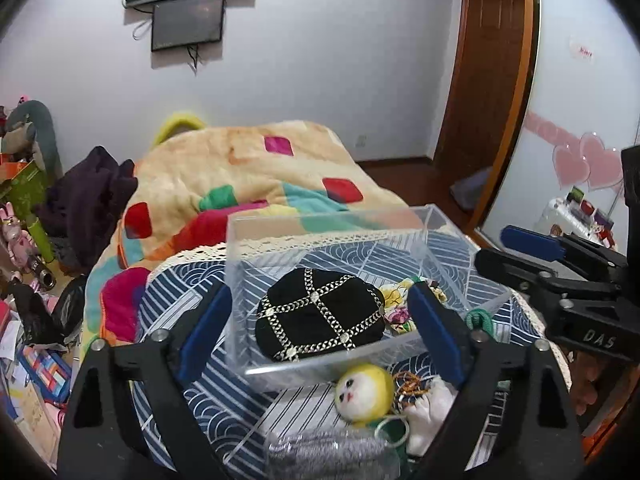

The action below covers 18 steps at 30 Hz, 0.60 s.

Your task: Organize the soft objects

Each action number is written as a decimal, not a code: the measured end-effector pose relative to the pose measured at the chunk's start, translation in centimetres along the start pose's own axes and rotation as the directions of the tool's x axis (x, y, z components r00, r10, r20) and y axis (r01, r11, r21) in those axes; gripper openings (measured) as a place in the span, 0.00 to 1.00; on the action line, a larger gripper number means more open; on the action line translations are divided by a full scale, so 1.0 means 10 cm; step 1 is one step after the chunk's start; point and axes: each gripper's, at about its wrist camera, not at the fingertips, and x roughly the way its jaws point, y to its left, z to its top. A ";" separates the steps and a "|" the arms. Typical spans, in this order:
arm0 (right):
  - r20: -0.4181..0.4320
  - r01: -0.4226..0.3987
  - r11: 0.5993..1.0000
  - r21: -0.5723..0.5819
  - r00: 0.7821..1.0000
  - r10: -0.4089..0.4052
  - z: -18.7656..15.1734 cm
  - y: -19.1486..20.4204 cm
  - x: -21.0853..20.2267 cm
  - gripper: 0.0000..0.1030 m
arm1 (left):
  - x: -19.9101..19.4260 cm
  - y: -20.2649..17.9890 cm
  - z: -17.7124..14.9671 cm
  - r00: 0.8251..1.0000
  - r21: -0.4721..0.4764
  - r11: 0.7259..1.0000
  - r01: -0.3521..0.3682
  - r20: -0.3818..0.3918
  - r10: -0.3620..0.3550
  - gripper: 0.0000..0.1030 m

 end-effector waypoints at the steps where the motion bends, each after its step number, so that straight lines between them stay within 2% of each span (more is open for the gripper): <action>1: 0.019 0.006 1.000 -0.002 1.000 -0.006 -0.02 0.00 -0.07 0.56 | -0.05 0.01 -0.02 1.000 -0.006 1.000 0.002 0.007 -0.002 0.90; 5: 0.070 0.021 1.000 -0.009 0.997 -0.020 -0.08 0.03 -0.24 0.66 | -0.24 0.06 -0.17 1.000 -0.025 1.000 0.003 0.025 -0.003 0.93; 9: 0.094 0.036 0.999 -0.005 0.995 -0.035 -0.21 0.04 -0.36 0.72 | -0.32 0.05 -0.37 1.000 -0.028 1.000 -0.005 0.021 0.005 0.95; 11: 0.091 0.041 0.999 0.002 0.995 -0.041 -0.29 0.04 -0.37 0.76 | -0.33 0.03 -0.47 1.000 -0.023 1.000 -0.002 0.007 0.002 0.95; 18: 0.014 0.052 0.998 0.021 0.999 -0.052 -0.59 0.01 -0.23 0.76 | -0.28 -0.12 -0.83 0.999 0.011 1.000 0.001 -0.046 -0.001 0.95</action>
